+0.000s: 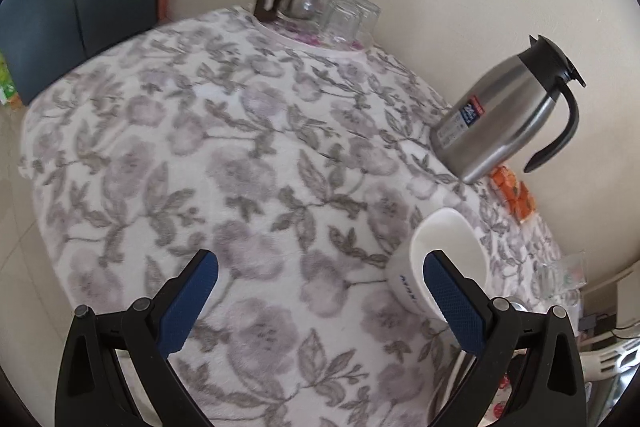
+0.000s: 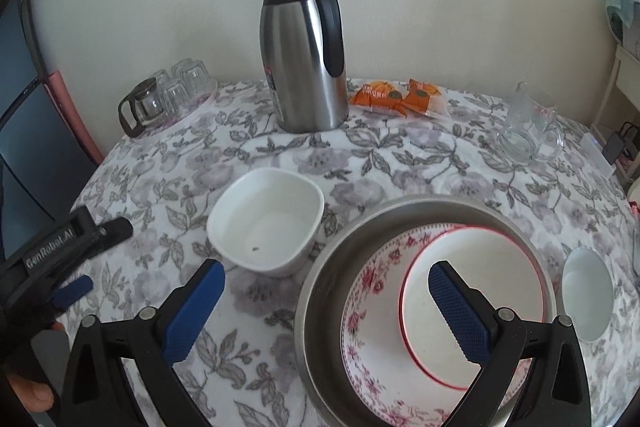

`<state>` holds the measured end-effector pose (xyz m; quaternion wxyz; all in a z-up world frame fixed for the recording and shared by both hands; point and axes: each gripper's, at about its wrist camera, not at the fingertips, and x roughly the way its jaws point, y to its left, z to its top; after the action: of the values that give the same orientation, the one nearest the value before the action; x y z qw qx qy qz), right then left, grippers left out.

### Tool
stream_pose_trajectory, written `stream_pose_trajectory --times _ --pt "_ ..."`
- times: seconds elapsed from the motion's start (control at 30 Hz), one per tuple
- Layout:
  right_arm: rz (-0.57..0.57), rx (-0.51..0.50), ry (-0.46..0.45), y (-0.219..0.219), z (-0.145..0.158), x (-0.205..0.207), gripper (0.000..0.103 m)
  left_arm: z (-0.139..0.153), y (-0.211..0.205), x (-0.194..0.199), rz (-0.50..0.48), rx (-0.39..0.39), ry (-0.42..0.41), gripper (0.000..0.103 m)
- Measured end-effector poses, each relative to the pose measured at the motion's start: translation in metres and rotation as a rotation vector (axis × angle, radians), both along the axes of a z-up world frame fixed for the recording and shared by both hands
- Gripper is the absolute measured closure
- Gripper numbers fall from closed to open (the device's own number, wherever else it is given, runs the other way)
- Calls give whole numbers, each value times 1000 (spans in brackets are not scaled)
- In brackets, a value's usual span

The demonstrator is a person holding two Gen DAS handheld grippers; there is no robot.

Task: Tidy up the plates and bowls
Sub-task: 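Move both tools to the rim of the white square bowl, then close both tools on the white square bowl rim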

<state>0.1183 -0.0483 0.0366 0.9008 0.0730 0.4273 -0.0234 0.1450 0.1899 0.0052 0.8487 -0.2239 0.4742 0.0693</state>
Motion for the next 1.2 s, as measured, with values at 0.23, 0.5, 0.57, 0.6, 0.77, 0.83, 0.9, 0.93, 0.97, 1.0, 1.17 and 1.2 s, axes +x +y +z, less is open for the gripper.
stream_pose_trajectory --times 0.23,0.5,0.57,0.6,0.77,0.83,0.9,0.93,0.97,1.0,1.17,1.2 --pt "4 -11 12 1 -5 25 6 -11 -8 20 -36 -12 6 1" --pt "-16 19 70 0 -18 55 33 -25 -13 33 -48 -58 34 12" --pt "-17 19 83 0 -21 62 38 -29 -13 36 -55 -69 43 20" --pt "-16 17 90 0 -23 66 40 -31 -14 38 -60 -73 46 21" --pt "-1 11 133 3 -33 83 59 -37 -20 46 -94 -106 45 34" --pt "3 10 151 5 -38 89 62 -39 -24 50 -110 -118 48 38" --pt "3 3 167 6 -43 94 67 -42 -29 54 -127 -135 48 42" --pt "3 -6 170 7 -44 96 69 -44 -32 55 -136 -140 49 44" --pt "4 -14 174 9 -46 98 71 -45 -34 57 -144 -141 51 49" --pt "4 -16 179 10 -48 100 73 -46 -37 59 -152 -140 54 54" --pt "0 -19 208 13 -60 109 85 -57 -46 65 -169 -161 76 72" --pt "-2 -23 212 13 -62 110 86 -59 -47 66 -173 -168 75 75"
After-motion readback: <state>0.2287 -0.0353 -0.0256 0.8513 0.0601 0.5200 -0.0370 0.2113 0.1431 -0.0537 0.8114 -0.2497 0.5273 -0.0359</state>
